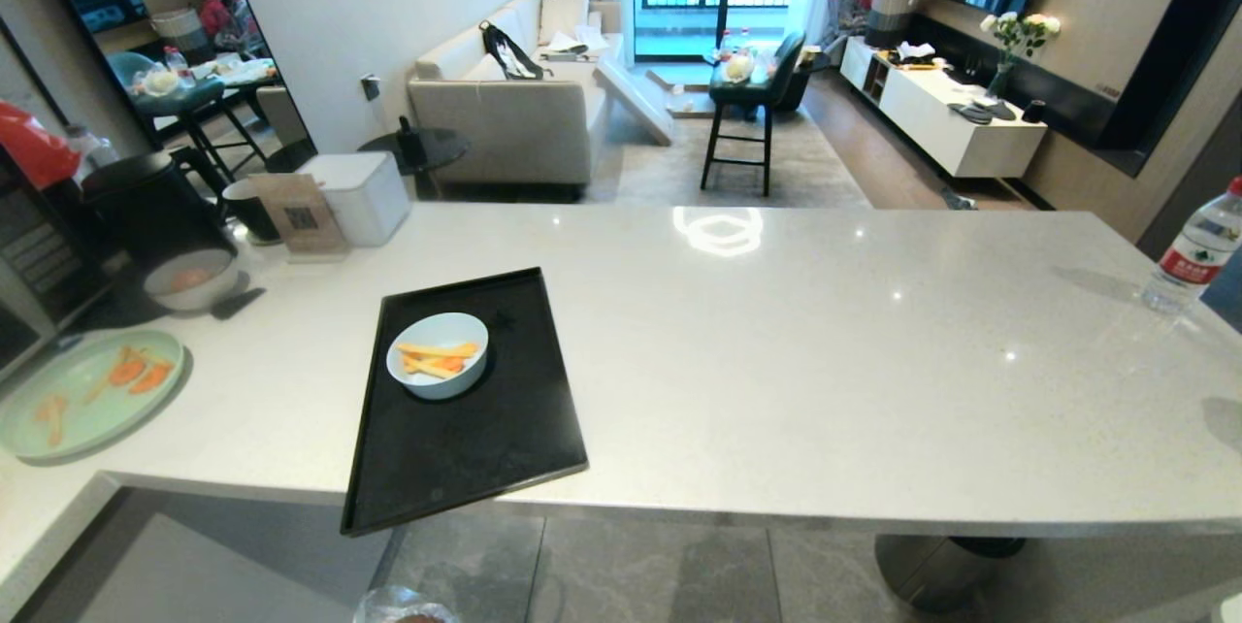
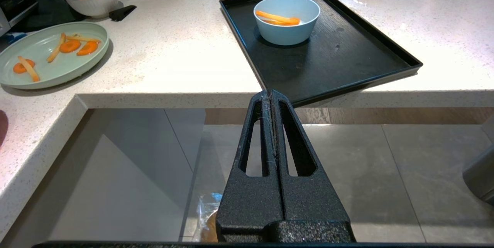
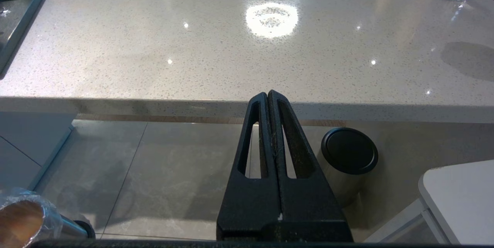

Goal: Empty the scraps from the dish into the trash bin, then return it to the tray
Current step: Pick up the bowl with leftover food

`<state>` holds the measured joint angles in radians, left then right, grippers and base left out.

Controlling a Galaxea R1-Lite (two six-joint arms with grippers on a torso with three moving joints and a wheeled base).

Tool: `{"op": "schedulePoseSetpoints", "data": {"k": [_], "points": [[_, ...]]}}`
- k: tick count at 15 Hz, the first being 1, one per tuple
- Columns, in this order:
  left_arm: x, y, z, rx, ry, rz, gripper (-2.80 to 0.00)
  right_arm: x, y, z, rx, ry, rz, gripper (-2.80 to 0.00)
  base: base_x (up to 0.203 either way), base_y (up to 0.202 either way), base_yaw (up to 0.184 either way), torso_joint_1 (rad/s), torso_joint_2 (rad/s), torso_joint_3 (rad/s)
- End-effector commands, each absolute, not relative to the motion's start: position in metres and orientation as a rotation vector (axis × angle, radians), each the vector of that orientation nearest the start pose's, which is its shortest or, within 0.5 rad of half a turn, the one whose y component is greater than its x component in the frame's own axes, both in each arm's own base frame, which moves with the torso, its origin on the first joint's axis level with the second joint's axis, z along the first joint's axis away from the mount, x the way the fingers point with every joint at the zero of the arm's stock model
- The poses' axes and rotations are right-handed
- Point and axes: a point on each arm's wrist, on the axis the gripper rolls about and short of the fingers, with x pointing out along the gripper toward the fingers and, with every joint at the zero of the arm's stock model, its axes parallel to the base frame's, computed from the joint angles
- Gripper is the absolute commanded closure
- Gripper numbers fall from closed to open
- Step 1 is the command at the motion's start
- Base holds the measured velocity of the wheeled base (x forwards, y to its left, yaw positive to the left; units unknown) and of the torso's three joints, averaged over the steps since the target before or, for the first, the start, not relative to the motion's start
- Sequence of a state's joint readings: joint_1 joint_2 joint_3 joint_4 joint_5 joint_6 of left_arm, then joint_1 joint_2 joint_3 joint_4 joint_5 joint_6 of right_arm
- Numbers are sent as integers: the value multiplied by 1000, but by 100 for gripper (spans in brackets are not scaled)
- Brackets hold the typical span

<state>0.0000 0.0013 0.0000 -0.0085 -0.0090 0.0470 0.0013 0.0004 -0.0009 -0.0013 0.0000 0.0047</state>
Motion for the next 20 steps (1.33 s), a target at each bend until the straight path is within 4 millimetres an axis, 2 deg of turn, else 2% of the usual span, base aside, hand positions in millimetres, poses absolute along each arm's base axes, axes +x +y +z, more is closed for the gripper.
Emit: {"op": "schedulePoseSetpoints", "data": {"k": [1,20], "points": [[-23,0,76,48,-8,-9,0,-23,0,76,5,-3,2,0,0,0,0,0,0,0],[-23,0,76,46,-8,-11,0,-23,0,76,5,-3,2,0,0,0,0,0,0,0]]}}
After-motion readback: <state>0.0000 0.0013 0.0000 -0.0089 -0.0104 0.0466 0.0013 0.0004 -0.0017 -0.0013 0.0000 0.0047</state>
